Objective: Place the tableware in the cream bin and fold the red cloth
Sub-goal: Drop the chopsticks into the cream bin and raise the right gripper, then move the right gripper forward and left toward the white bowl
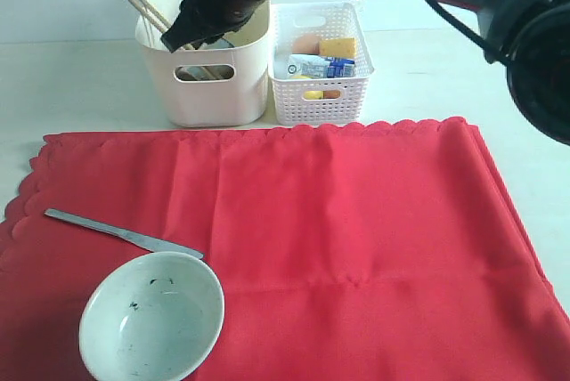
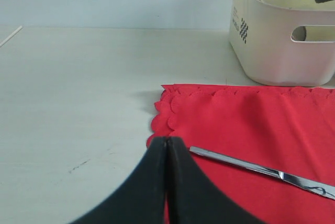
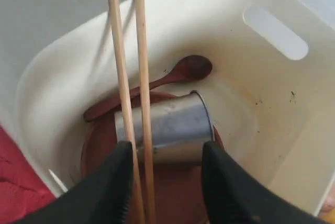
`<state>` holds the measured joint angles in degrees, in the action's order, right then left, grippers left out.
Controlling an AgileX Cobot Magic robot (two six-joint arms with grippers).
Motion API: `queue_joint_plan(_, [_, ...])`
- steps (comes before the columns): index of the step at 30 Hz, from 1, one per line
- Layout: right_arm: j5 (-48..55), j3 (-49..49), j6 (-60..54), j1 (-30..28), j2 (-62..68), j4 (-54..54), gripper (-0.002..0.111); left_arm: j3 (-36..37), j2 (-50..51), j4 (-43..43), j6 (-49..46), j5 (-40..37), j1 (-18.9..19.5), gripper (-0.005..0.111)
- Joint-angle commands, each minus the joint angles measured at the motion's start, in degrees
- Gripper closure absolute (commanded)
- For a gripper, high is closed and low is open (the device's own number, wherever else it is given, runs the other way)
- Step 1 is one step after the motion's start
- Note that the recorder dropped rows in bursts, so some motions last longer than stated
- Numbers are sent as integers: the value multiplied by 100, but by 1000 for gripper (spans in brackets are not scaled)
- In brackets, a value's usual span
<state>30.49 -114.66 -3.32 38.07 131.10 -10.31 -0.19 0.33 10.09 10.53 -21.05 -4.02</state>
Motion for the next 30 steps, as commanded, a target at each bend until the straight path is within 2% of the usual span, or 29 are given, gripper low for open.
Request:
queue_joint_plan(1, [355, -36, 222, -10, -384, 190, 66, 19, -33, -50, 19, 40, 6, 107])
queue_joint_plan(5, [838, -36, 480, -10, -749, 739, 66, 19, -33, -50, 19, 40, 6, 107])
queue_joint_plan(16, [2996, -36, 553, -10, -1240, 935, 66, 19, -33, -50, 19, 40, 6, 107])
queue_joint_plan(22, [3550, -36, 494, -10, -1366, 1146, 66, 19, -33, -50, 19, 40, 6, 107])
queue_joint_plan(30, [3947, -36, -13, -10, -1467, 2077, 66, 19, -33, -50, 19, 40, 6, 107])
